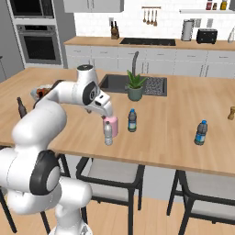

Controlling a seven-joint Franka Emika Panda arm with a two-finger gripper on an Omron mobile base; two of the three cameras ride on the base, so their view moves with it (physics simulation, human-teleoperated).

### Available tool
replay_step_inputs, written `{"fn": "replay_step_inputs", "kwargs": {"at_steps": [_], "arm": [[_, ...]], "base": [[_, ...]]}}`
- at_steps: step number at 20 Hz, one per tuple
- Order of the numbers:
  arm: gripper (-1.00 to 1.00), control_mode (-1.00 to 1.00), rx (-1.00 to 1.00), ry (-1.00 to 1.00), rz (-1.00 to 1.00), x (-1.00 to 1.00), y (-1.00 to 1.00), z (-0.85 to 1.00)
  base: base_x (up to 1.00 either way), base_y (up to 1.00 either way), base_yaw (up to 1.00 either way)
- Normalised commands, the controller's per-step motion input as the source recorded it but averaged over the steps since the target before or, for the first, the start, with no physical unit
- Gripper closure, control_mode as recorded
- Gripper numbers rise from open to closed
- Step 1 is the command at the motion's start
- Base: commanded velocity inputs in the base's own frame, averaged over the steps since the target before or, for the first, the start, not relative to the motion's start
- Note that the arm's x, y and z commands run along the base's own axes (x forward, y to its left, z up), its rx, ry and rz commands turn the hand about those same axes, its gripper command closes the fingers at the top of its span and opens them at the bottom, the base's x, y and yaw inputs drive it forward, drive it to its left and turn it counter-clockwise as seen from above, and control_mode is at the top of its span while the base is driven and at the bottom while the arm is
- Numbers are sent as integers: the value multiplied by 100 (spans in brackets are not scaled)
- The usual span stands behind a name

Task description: Move the plastic bottles in the middle to the plastics group, and the glass bottles in the middle to the glass group.

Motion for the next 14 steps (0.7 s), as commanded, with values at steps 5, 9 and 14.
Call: {"fn": "replay_step_inputs", "kwargs": {"at_steps": [5, 9, 14], "arm": [[-100, -100, 0, -14, 0, 1, -3, -37], [-100, -100, 0, -2, 2, 24, -14, -12], [-100, -100, 0, 0, 12, 39, -23, -9]], "base": [[0, 0, 0], [0, 0, 0], [0, 0, 0]]}}
